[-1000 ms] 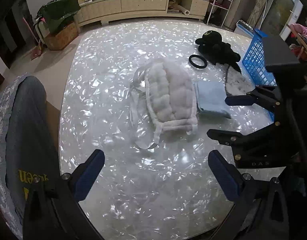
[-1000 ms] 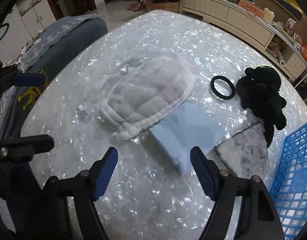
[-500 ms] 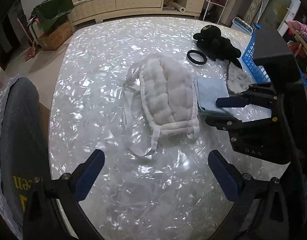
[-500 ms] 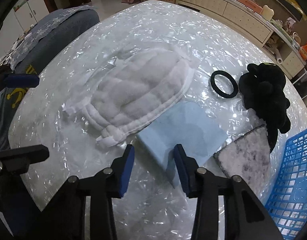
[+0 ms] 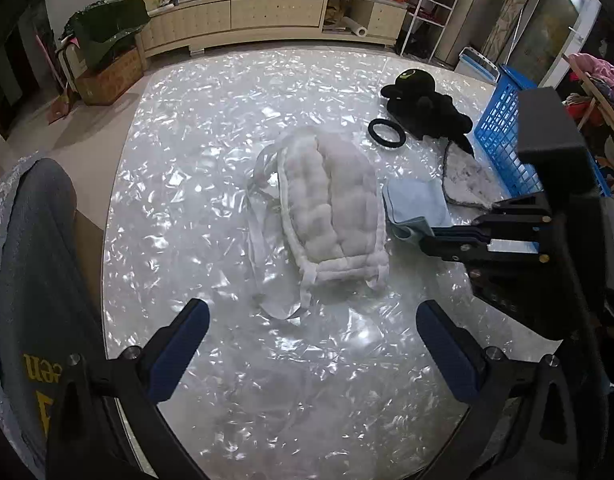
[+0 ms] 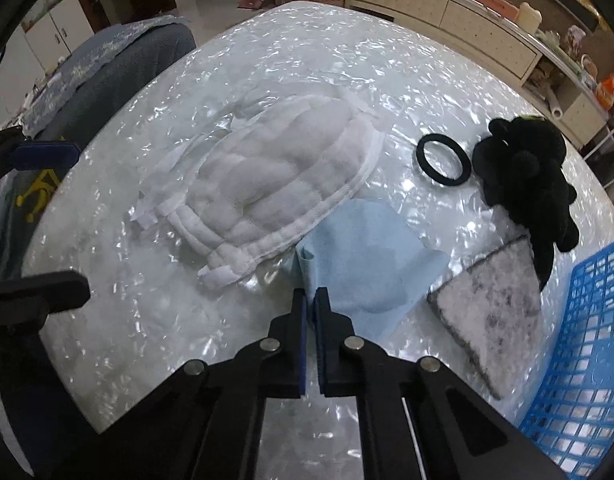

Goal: Organize soft objects
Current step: 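Grasp the light blue cloth with the right gripper and lift it, then carry the light blue cloth into the blue basket and open the right gripper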

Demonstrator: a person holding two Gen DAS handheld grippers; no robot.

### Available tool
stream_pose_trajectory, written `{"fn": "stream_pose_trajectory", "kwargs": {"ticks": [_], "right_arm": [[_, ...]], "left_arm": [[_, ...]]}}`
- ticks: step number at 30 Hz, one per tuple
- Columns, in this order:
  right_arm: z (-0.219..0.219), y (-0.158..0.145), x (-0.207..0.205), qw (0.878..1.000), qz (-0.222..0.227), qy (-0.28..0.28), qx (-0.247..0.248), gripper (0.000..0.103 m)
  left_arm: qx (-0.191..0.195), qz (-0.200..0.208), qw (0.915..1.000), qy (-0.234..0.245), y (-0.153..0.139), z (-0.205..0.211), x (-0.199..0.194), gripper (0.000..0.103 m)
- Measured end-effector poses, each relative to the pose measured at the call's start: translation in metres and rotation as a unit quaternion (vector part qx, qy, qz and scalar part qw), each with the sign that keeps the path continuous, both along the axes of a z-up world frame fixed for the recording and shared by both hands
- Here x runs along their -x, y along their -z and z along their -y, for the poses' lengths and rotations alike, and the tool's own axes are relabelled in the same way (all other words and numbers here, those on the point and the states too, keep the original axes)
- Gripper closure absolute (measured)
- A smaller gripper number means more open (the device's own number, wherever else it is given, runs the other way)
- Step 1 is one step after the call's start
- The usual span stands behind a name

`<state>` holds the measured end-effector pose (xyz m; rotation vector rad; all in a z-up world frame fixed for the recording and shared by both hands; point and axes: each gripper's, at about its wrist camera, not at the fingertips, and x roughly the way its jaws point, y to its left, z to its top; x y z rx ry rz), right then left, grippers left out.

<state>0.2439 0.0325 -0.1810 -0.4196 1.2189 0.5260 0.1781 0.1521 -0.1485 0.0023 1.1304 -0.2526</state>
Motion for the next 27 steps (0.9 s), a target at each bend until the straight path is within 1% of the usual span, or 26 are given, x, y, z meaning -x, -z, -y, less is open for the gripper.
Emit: {"fn": "stream_pose_trajectory", "kwargs": {"ticks": [4,11,16,19,27], "right_arm": [[0.011,-0.015,0.008,1.000,0.002,0.008,-0.020,0.100],[0.033,-0.043,0.019,0.999,0.010,0.018,-0.049,0.100],[0.053,-0.062,0.023,0.997,0.012,0.033,-0.073,0.100],[0.062,-0.073,0.021,0.995,0.004,0.040,-0.091,0.100],[0.076,-0.112,0.025,0.993,0.025,0.047,-0.107,0.100]], "left_arm": [[-0.001,0.005,1.0000,0.005,-0.007,0.005,0.001,0.000],[-0.004,0.010,0.9996,0.028,-0.018,0.023,0.000,0.000],[-0.013,0.010,0.9990,0.041,-0.021,0.032,-0.009,0.000],[-0.015,0.011,0.9988,0.046,-0.023,0.035,-0.014,0.000],[-0.020,0.007,0.9987,0.046,-0.017,0.038,-0.034,0.000]]}}
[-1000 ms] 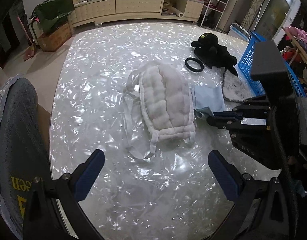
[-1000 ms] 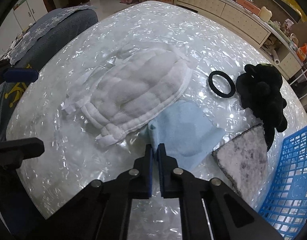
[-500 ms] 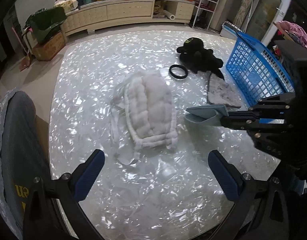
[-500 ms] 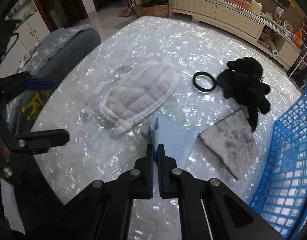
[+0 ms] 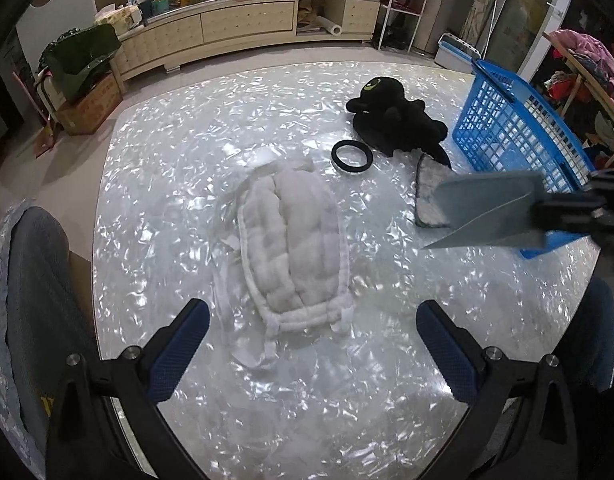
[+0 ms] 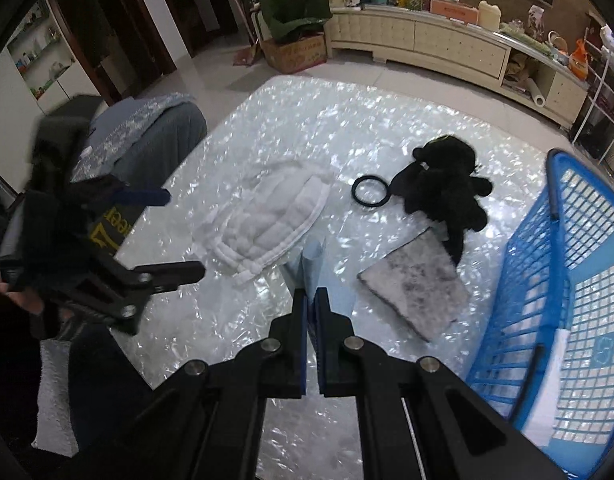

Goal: Organize soft objects
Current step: 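Carry the light blue cloth into the blue basket and open the right gripper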

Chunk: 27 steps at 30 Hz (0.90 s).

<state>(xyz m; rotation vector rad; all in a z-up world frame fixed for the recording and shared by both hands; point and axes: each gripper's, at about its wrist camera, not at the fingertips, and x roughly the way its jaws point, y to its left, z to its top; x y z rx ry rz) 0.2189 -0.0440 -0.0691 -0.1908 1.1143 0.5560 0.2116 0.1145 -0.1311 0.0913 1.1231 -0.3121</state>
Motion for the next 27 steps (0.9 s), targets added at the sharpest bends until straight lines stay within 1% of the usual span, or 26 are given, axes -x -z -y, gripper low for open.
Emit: {"fn": "stream_pose_trajectory", "kwargs": {"ticks": [5,9,13,16,19,21,23,25,27], "right_arm": [[0.020,-0.028,-0.006,1.000,0.023,0.014,-0.007,0.100],[0.042,-0.051,-0.018,0.998,0.047,0.033,-0.007,0.100],[0.074,-0.078,-0.030,0.996,0.068,0.062,-0.011,0.100],[0.102,-0.098,-0.040,0.992,0.092,0.086,0.001,0.100],[0.129,-0.111,-0.046,0.987,0.111,0.114,0.015,0.100],[0.150,-0.112,-0.050,0.983,0.116,0.136,0.031,0.100],[0.160,-0.106,-0.054,0.981,0.114,0.149,0.051,0.100],[0.167,-0.090,-0.060,0.977,0.116,0.155,0.086,0.100],[0.168,-0.070,-0.064,0.976,0.105,0.151,0.114,0.100]], "left_arm": [[-0.008,-0.002,1.0000,-0.001,0.006,0.001,-0.014,0.000],[-0.014,-0.010,0.9999,-0.003,0.016,0.003,-0.025,0.000],[-0.026,-0.018,0.9995,-0.004,0.028,0.005,-0.037,0.000],[-0.032,-0.028,0.9991,-0.005,0.039,0.005,-0.045,0.000],[-0.039,-0.035,0.9986,-0.004,0.048,0.006,-0.052,0.000],[-0.040,-0.039,0.9984,-0.004,0.053,0.007,-0.056,0.000],[-0.043,-0.041,0.9982,-0.004,0.058,0.009,-0.060,0.000],[-0.045,-0.043,0.9981,-0.006,0.062,0.009,-0.064,0.000],[-0.046,-0.046,0.9979,-0.008,0.067,0.009,-0.069,0.000]]}}
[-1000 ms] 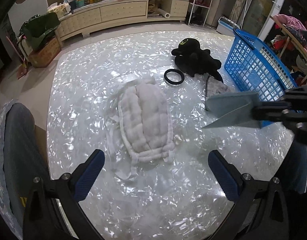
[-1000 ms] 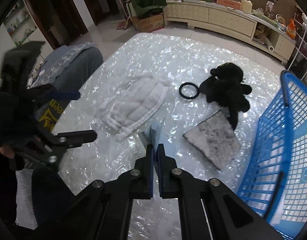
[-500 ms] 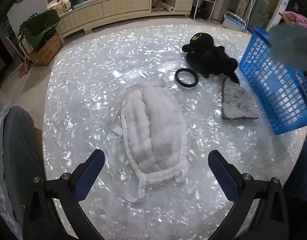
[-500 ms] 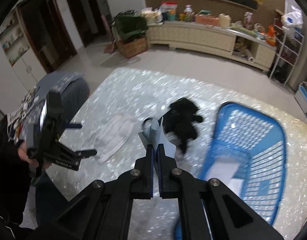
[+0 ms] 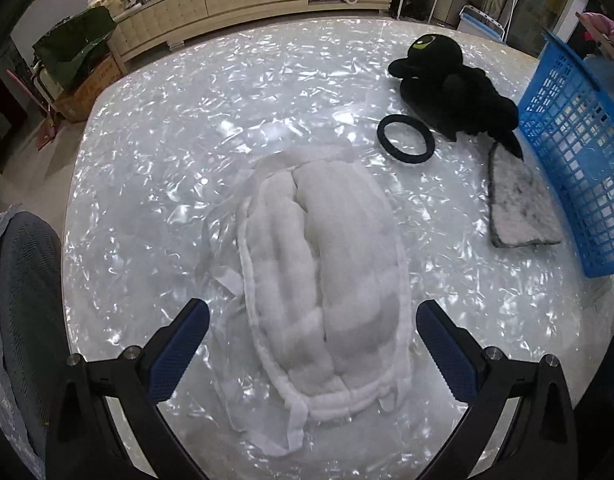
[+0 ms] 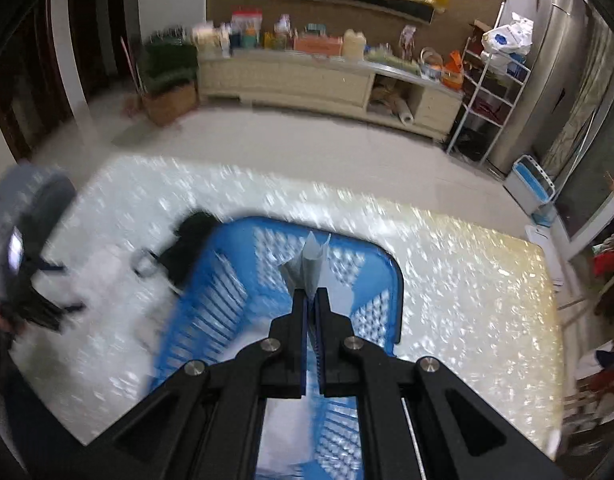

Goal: Organize soft objects
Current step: 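Carry the light blue cloth into the blue basket and open the right gripper, then grasp the white quilted pad with the left gripper and lift it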

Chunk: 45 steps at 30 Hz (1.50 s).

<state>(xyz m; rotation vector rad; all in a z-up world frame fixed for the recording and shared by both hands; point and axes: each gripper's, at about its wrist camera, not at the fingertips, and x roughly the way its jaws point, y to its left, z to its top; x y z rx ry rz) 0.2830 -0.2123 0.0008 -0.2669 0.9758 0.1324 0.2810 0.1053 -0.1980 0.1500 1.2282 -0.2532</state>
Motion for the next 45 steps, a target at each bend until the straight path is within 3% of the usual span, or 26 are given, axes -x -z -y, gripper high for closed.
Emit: {"fn": "stream_pose_trajectory", "kwargs": {"ticks": [4,8,18,21,25,26,31,35,38,42,45], "right_arm": [[-0.003,0.058,-0.007,0.997,-0.054,-0.012,0.046,0.100],[-0.007,0.090,-0.004,0.993,-0.108,-0.029,0.039,0.100],[-0.027,0.104,0.013,0.986,-0.156,-0.057,0.012,0.100],[-0.028,0.109,0.013,0.984,-0.170,-0.049,0.000,0.092],[-0.026,0.096,0.017,0.985,-0.168,-0.042,-0.012,0.048],[-0.025,0.093,0.018,0.986,-0.164,-0.038,-0.017,0.043],[-0.020,0.071,0.028,0.989,-0.142,-0.022,-0.031,0.041],[-0.021,0.054,0.043,0.992,-0.115,-0.017,-0.046,0.028],[-0.021,0.046,0.055,0.994,-0.095,-0.010,-0.050,0.026],[-0.018,0.043,0.065,0.994,-0.083,0.005,-0.066,0.021],[-0.015,0.048,0.069,0.994,-0.086,0.019,-0.066,0.018]], "left_arm": [[-0.002,-0.007,1.0000,-0.003,0.008,-0.001,-0.003,0.000],[-0.003,-0.010,0.9999,-0.001,0.014,-0.002,-0.005,0.000],[0.005,-0.009,0.9999,0.000,0.024,-0.001,-0.012,0.000],[0.005,-0.008,1.0000,0.000,0.023,0.001,-0.012,0.000],[0.000,-0.007,1.0000,0.005,0.023,0.005,-0.014,0.000],[0.000,-0.008,1.0000,0.004,0.023,0.006,-0.014,0.000],[0.000,-0.011,0.9999,-0.002,0.022,0.008,-0.018,0.000],[0.000,-0.015,0.9999,-0.003,0.023,0.007,-0.022,0.000],[-0.001,-0.017,0.9998,-0.005,0.023,0.007,-0.025,0.000],[-0.003,-0.017,0.9998,-0.005,0.024,0.009,-0.025,0.000],[-0.004,-0.016,0.9999,0.000,0.022,0.013,-0.022,0.006]]}}
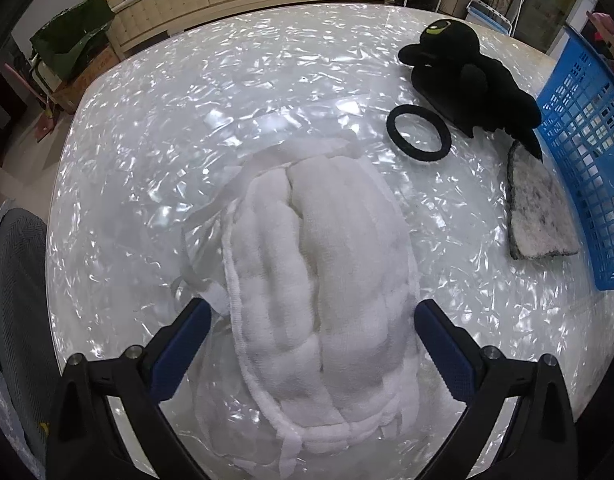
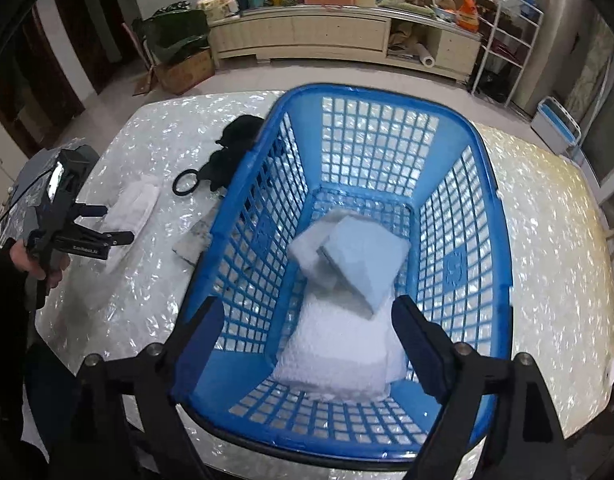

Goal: Organize soft objects
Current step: 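Grasp the white quilted pad with the left gripper and lift it, then carry the white quilted pad into the blue basket and open the left gripper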

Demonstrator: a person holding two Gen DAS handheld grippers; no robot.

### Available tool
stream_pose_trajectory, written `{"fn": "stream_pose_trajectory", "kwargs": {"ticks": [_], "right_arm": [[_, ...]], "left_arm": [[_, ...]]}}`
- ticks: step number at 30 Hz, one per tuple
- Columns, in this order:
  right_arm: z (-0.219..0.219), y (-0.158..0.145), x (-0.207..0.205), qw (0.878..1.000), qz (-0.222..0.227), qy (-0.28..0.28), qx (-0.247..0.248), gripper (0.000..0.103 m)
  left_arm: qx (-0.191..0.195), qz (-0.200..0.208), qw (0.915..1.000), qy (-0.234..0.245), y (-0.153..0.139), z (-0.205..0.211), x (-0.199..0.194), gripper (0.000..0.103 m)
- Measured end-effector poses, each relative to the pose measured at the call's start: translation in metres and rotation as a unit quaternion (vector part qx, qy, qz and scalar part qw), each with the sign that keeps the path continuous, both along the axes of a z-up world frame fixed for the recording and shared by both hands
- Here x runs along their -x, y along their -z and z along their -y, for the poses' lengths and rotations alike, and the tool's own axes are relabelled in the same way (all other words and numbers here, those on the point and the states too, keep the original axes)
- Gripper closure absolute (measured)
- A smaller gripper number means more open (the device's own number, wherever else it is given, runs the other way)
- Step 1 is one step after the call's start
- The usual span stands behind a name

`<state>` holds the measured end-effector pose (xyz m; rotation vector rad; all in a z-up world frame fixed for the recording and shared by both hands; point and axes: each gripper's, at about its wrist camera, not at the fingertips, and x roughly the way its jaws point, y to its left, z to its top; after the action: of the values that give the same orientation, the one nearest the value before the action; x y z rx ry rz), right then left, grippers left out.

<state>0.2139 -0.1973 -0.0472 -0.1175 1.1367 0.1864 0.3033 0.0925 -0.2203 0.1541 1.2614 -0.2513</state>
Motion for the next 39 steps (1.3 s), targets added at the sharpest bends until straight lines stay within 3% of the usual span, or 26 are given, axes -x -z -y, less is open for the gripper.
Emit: {"fn": "stream_pose_trajectory", "kwargs": {"ticks": [6,13,19,28,39], "right_arm": [[0.006,0.003,0.007,1.000,-0.004,0.028,0.005,0.018],[0.023,-0.010,0.023,0.998,0.015,0.055,0.010,0.011],[0.036,-0.011,0.029,0.997,0.015,0.070,0.000,0.011],[0.038,-0.012,0.034,0.997,0.019,0.071,-0.013,0.011],[0.046,-0.016,0.045,0.997,0.030,0.070,-0.028,0.007]], "left_arm": [[0.003,0.000,0.9999,0.012,-0.006,0.009,0.005,0.027],[0.017,-0.003,0.9997,0.019,-0.013,0.017,0.011,0.062],[0.025,-0.003,0.9996,0.013,-0.019,0.025,0.016,0.066],[0.037,0.019,0.9990,0.016,-0.056,0.032,0.043,0.066],[0.066,0.065,0.9948,0.042,-0.125,0.065,0.089,0.066]]}}
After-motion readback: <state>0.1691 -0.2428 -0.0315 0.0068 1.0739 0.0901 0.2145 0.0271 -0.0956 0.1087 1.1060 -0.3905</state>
